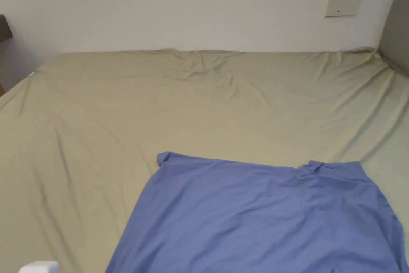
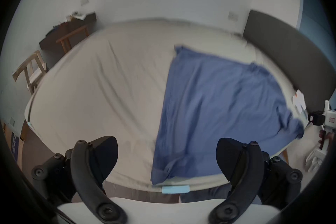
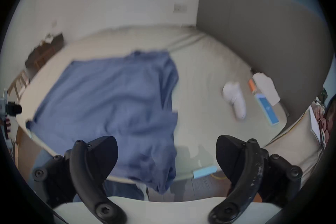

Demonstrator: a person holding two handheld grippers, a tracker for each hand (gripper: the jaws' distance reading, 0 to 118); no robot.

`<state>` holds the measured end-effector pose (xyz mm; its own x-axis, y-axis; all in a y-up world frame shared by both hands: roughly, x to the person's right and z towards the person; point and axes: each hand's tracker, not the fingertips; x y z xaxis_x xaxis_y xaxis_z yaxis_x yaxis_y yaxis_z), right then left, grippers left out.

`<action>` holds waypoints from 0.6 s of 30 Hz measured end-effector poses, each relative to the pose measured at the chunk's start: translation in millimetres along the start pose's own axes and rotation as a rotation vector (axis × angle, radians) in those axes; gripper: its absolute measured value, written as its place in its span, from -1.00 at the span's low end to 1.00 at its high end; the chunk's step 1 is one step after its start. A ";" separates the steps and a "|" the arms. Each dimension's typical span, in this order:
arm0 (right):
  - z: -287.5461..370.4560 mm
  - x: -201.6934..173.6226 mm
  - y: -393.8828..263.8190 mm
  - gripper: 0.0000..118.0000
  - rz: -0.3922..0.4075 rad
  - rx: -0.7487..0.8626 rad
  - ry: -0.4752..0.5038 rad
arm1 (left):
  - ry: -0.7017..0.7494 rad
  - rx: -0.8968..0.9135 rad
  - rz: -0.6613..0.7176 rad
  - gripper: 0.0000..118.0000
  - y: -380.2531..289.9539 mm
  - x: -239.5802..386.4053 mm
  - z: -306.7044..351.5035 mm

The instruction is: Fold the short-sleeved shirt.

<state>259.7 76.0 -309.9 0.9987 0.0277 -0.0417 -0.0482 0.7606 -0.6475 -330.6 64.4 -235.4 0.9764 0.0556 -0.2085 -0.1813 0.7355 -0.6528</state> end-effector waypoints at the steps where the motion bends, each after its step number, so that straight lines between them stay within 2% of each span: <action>1: 15.1 -2.0 11.1 0.95 -0.032 0.065 0.016 | -0.014 0.068 0.016 0.92 12.2 -4.8 11.4; 2: 28.7 -3.5 20.1 0.93 -0.070 0.112 0.046 | -0.027 0.133 0.047 0.94 18.0 -7.5 24.4; 3: 45.2 -13.9 34.1 0.82 -0.101 0.146 0.079 | -0.075 0.136 0.090 0.89 22.6 -11.8 35.2; 4: 55.8 -17.7 39.8 0.42 -0.122 0.172 0.107 | -0.134 0.103 0.111 0.52 27.5 -17.6 40.6; 5: 64.3 -22.0 43.7 -0.13 -0.136 0.190 0.115 | -0.172 0.105 0.136 -0.05 29.3 -17.2 46.3; 6: 70.7 -27.2 46.1 -0.77 -0.146 0.208 0.105 | -0.177 0.125 0.148 -0.78 26.1 -19.6 47.6; 7: 57.9 -19.6 41.3 -0.97 -0.152 0.200 0.085 | -0.156 0.116 0.147 -1.00 22.3 -21.2 44.2; 8: 57.4 -18.5 41.3 -0.98 -0.168 0.197 0.068 | -0.135 0.104 0.147 -1.00 16.6 -22.1 43.1; 10: 57.9 -20.0 41.1 -0.98 -0.160 0.193 0.096 | -0.095 0.028 0.112 -1.00 7.1 -26.2 35.1; 11: 44.8 10.2 25.0 -0.98 -0.156 0.205 0.085 | -0.083 0.014 0.098 -1.00 1.0 -25.8 31.7; 17: 48.5 -2.5 13.4 -0.98 -0.148 0.176 0.073 | -0.098 -0.194 -0.036 -1.00 -27.6 -24.3 -20.8; 18: 47.3 4.2 11.9 -0.98 -0.159 0.170 0.079 | -0.104 -0.180 -0.021 -0.87 -31.5 -25.4 -25.9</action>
<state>264.0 115.8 -281.9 0.9891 -0.1468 -0.0136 0.1191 0.8500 -0.5132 -352.7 22.4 -228.4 0.9854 0.1175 -0.1230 -0.1692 0.6049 -0.7781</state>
